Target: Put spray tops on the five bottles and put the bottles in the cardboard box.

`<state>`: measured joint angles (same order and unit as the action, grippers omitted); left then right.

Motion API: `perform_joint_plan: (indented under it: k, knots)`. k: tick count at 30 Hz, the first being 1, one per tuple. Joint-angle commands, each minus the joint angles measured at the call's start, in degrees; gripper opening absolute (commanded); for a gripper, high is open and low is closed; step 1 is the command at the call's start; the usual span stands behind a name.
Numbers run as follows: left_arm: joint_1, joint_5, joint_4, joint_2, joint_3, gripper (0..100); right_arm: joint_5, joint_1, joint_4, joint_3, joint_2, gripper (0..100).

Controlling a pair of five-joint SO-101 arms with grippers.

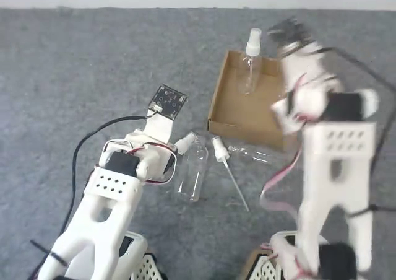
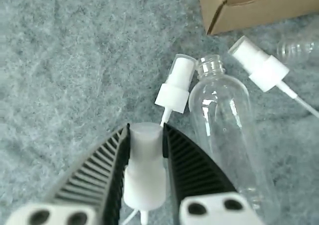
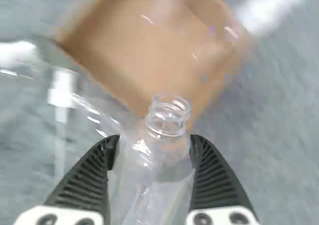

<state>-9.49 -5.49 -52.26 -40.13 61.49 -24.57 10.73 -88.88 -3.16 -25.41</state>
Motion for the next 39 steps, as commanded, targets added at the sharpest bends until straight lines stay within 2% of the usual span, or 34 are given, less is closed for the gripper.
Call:
perform_joint_plan:
  k: [1,6,11,17,22,28,33,36,39]
  knots:
    - [1.8,0.9,-1.8,-5.5,-3.4,1,5.3,10.9,6.6,-8.4,-10.8,0.6]
    - [8.6,3.3,-7.3,-14.7,-10.5,1,8.7,19.0,16.4,-20.9,-18.8,0.6]
    - [12.8,3.8,-11.4,-22.2,-23.0,1,9.9,26.9,26.4,-31.0,-21.0,0.6]
    - [13.1,4.2,-17.5,-20.0,-41.5,1,9.8,33.1,37.1,-39.0,-21.0,0.6]
    - [13.1,10.5,-17.7,-17.0,-50.3,1,9.6,36.5,42.2,-44.2,-21.6,0.6]
    - [13.1,17.2,-15.2,-16.9,-53.7,1,9.5,37.8,48.3,-47.4,-21.6,0.6]
    - [13.0,25.1,-12.6,-16.7,-53.4,1,10.0,38.7,59.6,-52.9,-21.7,0.6]
    - [13.0,26.5,-10.1,-16.7,-52.4,1,10.0,40.7,64.7,-56.8,-21.7,0.6]
    - [13.0,26.5,-4.2,-16.4,-47.1,1,10.0,42.4,67.5,-59.1,-21.7,0.6]
